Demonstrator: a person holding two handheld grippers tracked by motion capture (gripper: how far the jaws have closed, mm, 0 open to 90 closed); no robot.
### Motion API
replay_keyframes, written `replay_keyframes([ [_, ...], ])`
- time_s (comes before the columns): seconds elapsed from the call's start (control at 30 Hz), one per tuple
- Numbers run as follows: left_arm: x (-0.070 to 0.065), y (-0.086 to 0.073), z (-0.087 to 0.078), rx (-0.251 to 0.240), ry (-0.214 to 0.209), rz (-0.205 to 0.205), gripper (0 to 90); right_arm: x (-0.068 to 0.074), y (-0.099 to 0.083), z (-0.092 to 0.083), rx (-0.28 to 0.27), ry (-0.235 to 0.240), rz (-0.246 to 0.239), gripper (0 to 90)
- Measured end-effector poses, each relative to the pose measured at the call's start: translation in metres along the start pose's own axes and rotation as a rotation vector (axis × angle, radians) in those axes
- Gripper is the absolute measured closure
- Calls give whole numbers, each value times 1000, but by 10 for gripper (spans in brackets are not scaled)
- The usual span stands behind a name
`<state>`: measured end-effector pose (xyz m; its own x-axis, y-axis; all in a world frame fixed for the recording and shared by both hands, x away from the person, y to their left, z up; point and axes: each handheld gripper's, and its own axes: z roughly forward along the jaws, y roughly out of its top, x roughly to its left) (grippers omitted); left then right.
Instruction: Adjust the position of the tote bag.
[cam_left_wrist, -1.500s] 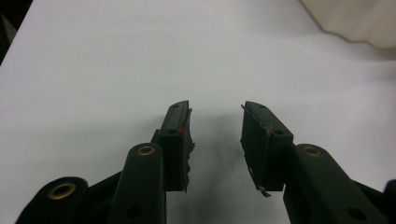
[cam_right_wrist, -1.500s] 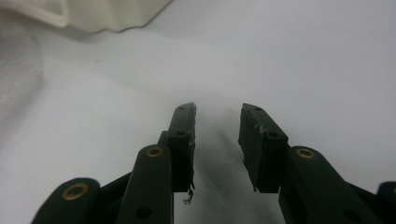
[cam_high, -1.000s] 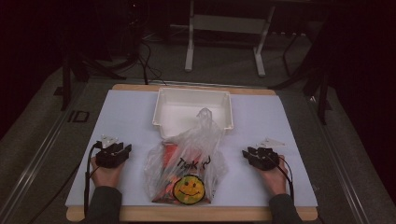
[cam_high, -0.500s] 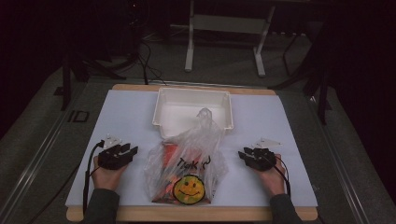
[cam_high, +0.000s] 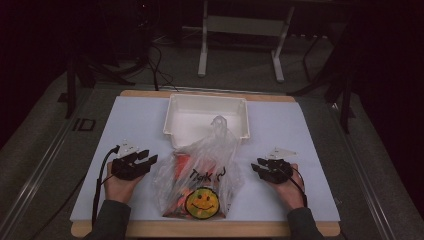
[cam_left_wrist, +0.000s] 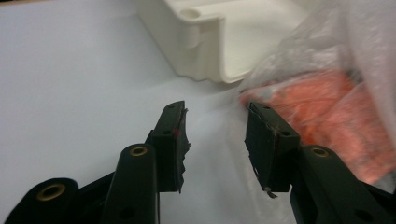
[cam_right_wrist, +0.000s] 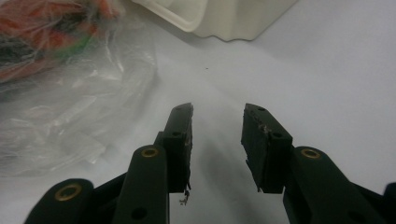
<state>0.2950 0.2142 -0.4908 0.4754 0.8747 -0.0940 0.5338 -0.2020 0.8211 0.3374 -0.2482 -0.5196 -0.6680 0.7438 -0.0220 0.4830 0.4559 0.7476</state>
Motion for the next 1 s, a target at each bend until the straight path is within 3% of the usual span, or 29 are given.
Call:
replay_keyframes([
  [0.6,-29,22,-5,-27,-118,58,545,13,12,-3,-9,20,-41,577],
  [1.0,-47,32,-3,-19,-168,100,534,20,17,-4,-8,33,-52,541],
])
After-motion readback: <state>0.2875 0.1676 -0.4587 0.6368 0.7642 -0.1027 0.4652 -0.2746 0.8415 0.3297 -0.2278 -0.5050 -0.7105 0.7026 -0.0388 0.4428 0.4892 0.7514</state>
